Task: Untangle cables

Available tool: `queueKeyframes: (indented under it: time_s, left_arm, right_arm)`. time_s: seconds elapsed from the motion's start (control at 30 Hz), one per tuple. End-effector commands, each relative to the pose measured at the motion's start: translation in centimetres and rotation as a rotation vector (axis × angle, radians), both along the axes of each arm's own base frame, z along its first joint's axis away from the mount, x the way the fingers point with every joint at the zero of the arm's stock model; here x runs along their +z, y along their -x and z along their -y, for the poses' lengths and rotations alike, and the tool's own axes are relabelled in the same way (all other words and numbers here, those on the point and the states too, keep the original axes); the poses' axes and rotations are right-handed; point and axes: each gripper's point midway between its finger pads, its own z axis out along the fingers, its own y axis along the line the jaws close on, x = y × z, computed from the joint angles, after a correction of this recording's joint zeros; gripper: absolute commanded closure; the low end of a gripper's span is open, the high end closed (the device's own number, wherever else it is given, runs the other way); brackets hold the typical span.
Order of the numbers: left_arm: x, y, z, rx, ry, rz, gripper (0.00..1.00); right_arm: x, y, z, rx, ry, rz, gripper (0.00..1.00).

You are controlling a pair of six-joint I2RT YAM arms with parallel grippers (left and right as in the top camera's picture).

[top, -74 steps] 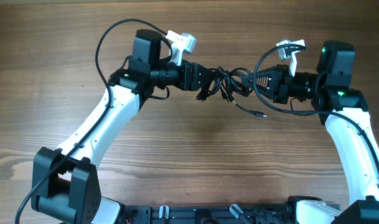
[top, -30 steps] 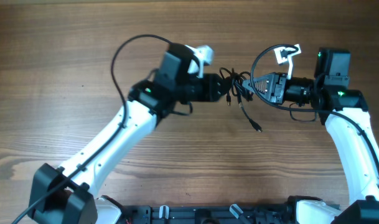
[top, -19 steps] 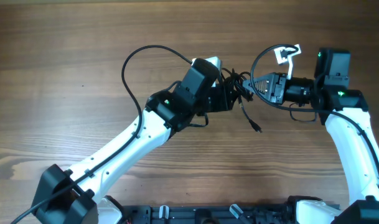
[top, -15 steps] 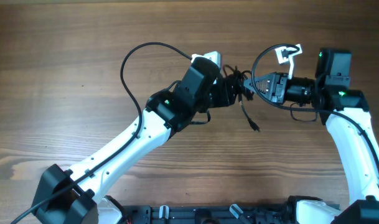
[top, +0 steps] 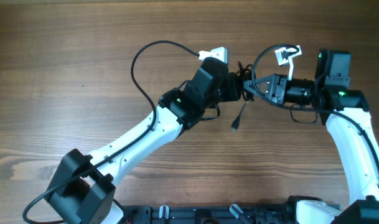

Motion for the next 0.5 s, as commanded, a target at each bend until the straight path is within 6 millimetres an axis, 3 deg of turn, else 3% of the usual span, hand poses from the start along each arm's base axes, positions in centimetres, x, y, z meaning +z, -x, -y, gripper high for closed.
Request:
queueKeyframes:
  time_s: [0.0,0.17,0.3,0.4,0.47]
  left_arm:
    - [-0.3,-1.5,-1.9,0.101,-0.059,0.026,0.96]
    - [0.0,-3.2,-8.8,0.176,-0.221,0.046,0.96]
    - [3.2,-3.5,-14.0,0.226,-0.266,0.098,0.96]
    - [5.4,-3.0,-15.7,0.248,-0.258,0.135,0.96]
    - [5.9,-2.8,-15.8,0.250,-0.251,0.144,0.96]
  right_arm:
    - [0.7,0.5,-0.5,0.031,-0.047,-0.010,0.96]
    - [-1.2,-1.3,2.0,-0.133,0.036,-0.111,0.96]
    - [-2.4,-2.5,4.0,-0.256,0.087,-0.175,0.96]
    - [-2.7,-2.8,4.4,-0.280,0.111,-0.173,0.96]
    - [-2.6,-2.9,4.4,-0.280,0.112,-0.168,0.96]
